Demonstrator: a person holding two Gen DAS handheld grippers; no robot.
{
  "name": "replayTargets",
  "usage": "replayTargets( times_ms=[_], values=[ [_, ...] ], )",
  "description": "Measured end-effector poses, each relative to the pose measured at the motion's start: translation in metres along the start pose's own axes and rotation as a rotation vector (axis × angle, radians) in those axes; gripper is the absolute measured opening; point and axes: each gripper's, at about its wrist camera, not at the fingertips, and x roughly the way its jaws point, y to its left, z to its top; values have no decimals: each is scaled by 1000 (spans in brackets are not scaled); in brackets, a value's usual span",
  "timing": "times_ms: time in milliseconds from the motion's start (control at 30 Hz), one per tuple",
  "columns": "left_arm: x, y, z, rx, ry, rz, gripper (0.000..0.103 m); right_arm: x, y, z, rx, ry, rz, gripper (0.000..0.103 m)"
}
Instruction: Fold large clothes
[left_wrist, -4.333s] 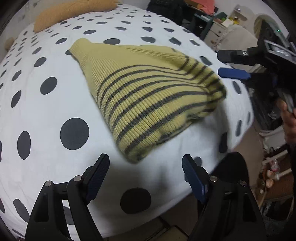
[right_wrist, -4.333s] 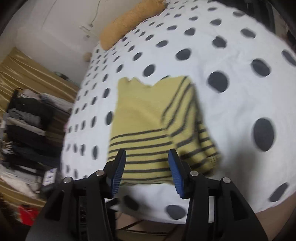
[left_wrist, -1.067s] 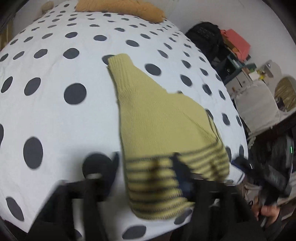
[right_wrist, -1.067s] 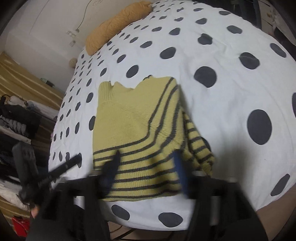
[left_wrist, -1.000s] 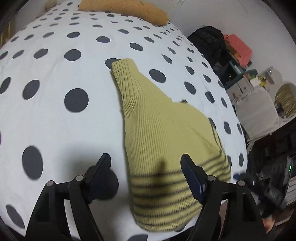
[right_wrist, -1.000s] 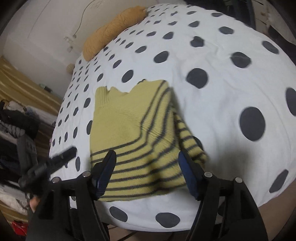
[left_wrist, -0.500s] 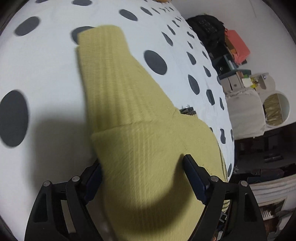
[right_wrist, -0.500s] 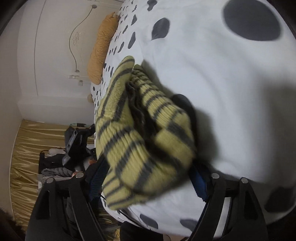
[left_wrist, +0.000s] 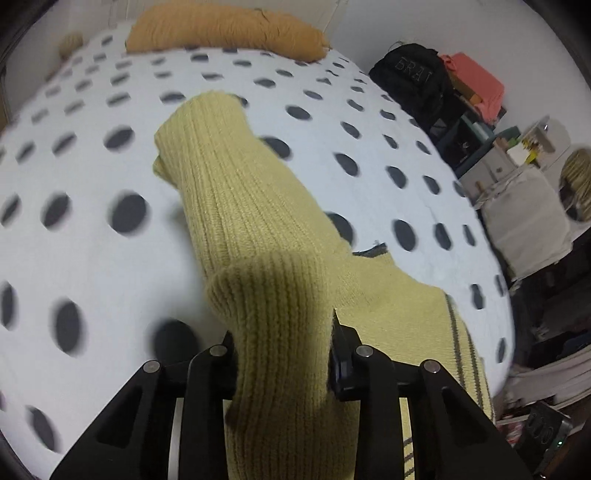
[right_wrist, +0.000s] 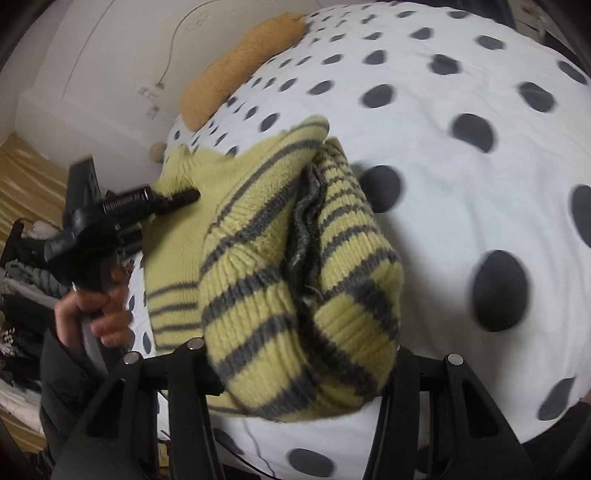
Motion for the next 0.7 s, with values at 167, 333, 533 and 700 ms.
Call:
replayTargets(
  times_ms=[167, 333, 533, 700],
  values=[
    [55, 56, 1, 24, 106, 227, 35, 83, 26, 3, -46, 92, -72, 53],
    [84, 82, -20, -27, 123, 255, 45, 124, 5, -5, -15, 175, -82, 72],
    [28, 86, -12, -33, 57, 307, 51, 82, -6, 0, 17, 200, -66, 72],
    [-63, 72, -47, 19, -80, 457, 52, 12, -5, -2, -42, 113, -125, 70]
  ],
)
